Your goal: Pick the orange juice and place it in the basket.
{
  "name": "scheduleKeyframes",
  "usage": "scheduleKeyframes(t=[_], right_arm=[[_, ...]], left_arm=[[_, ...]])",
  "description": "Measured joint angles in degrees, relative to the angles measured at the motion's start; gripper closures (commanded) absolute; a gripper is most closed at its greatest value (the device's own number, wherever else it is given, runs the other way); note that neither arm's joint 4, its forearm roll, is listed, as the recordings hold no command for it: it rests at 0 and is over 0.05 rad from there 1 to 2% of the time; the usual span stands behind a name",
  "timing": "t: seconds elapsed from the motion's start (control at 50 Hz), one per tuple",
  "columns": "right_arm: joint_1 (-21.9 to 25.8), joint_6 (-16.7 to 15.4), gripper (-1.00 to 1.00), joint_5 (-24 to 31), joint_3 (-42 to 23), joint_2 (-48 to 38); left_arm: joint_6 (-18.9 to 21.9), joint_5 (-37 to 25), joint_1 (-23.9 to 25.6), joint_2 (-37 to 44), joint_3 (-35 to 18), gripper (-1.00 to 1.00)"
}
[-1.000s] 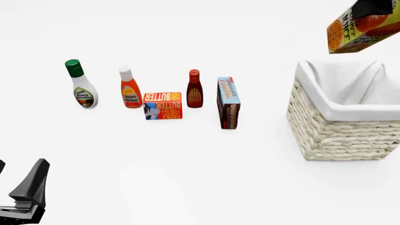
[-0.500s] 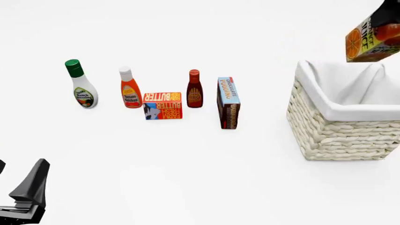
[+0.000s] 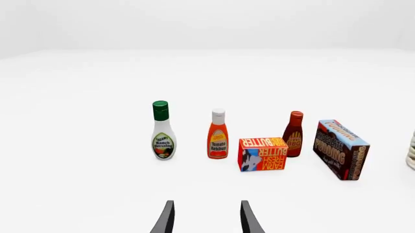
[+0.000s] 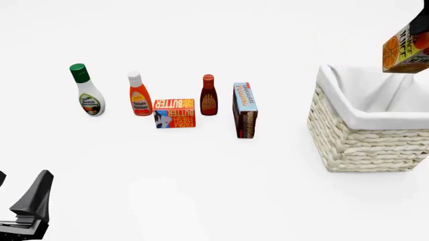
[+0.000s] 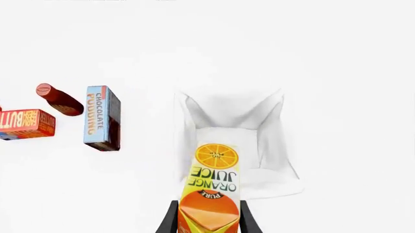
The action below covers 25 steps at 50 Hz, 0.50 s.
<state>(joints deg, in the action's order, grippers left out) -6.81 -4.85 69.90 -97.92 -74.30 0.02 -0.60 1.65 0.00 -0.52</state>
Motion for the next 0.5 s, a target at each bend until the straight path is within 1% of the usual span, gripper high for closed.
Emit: scheduleKeyframes(t=[0.3, 0.5], right_arm=[[-0.7, 1.1, 1.0, 0.0, -0.5, -1.7], [-1.4, 2.5, 1.0, 0.0, -0.8, -4.0]], left_arm=[[0.0, 0.0, 0.0, 0.0, 0.0, -1.0], [0.0, 0.0, 0.0, 0.0, 0.0, -1.0]])
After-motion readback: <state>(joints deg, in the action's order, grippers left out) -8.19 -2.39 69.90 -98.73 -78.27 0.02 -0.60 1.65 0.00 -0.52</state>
